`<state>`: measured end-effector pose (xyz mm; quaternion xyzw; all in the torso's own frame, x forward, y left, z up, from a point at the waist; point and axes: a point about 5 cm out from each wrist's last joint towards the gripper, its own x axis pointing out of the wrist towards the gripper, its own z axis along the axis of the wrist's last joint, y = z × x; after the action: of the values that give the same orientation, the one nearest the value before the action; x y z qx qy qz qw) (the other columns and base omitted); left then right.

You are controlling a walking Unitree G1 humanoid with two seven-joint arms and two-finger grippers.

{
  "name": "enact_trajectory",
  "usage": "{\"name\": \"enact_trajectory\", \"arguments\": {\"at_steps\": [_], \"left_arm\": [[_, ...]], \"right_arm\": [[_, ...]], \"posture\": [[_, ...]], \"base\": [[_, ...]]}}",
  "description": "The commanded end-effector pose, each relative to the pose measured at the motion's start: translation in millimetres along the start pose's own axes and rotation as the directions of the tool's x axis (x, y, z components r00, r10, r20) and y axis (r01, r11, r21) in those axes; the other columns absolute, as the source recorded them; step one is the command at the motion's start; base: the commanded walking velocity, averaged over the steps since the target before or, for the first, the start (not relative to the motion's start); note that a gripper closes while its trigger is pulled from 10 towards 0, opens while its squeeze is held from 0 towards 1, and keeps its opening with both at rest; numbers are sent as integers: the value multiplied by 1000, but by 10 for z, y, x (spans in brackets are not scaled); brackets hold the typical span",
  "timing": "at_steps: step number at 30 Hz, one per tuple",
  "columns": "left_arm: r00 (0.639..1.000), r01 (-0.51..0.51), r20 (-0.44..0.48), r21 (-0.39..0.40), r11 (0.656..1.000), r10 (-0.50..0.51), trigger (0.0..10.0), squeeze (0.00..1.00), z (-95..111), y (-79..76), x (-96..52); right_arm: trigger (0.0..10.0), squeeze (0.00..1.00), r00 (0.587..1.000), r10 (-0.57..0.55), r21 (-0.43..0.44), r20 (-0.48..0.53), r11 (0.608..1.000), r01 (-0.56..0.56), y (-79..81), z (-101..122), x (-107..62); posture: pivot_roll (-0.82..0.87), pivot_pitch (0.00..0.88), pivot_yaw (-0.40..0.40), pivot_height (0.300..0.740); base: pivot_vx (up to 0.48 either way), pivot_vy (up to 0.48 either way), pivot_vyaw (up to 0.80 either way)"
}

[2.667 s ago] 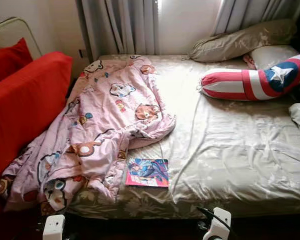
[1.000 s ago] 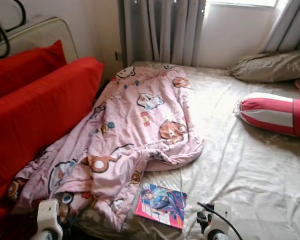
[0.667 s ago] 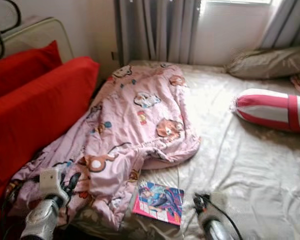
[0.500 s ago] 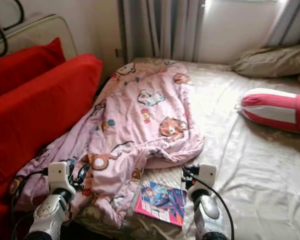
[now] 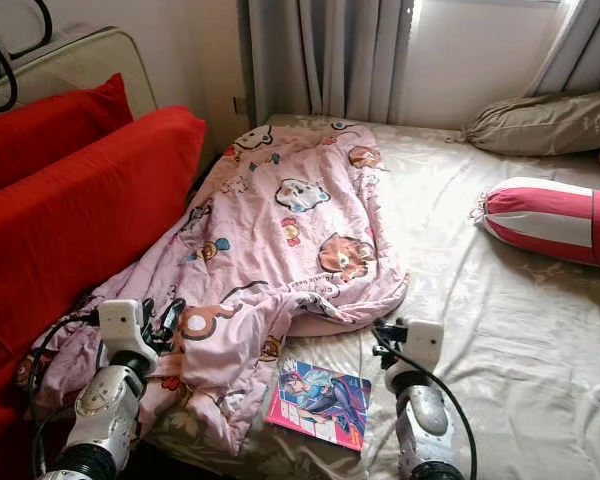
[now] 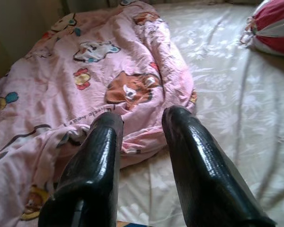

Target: Clean up the room

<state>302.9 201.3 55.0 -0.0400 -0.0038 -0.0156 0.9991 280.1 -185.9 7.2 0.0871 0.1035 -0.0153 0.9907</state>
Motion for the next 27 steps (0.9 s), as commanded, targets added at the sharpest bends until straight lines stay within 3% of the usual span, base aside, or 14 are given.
{"name": "enact_trajectory", "arguments": {"at_steps": [1,11,16,22,27], "left_arm": [[1000,5,14,8,1000,-5,10000,0,22,9,-17],[998,30,49,20,999,-31,10000,0,106,-6,-16],[998,27,61,16,1000,-28,10000,0,144,-8,-9],[997,1,83,17,1000,-3,10000,0,131,-6,-173],[997,4,76,21,1000,-6,10000,0,116,9,-209]], "right_arm": [[10000,0,1000,-4,-7,14,1000,4,0,6,-11],[10000,0,997,31,-13,66,999,-30,61,70,-2],[10000,0,985,82,-44,151,996,-76,166,280,94],[10000,0,985,25,-33,169,999,-20,103,300,56],[10000,0,990,25,-50,141,999,-18,111,233,27]], "posture": [[-11,0,-13,740],[-1,46,-5,740],[1,62,-17,740],[55,84,-56,740],[39,92,-48,740]], "base": [[0,0,0],[0,0,0],[0,0,0],[0,0,0],[0,0,0]]}}
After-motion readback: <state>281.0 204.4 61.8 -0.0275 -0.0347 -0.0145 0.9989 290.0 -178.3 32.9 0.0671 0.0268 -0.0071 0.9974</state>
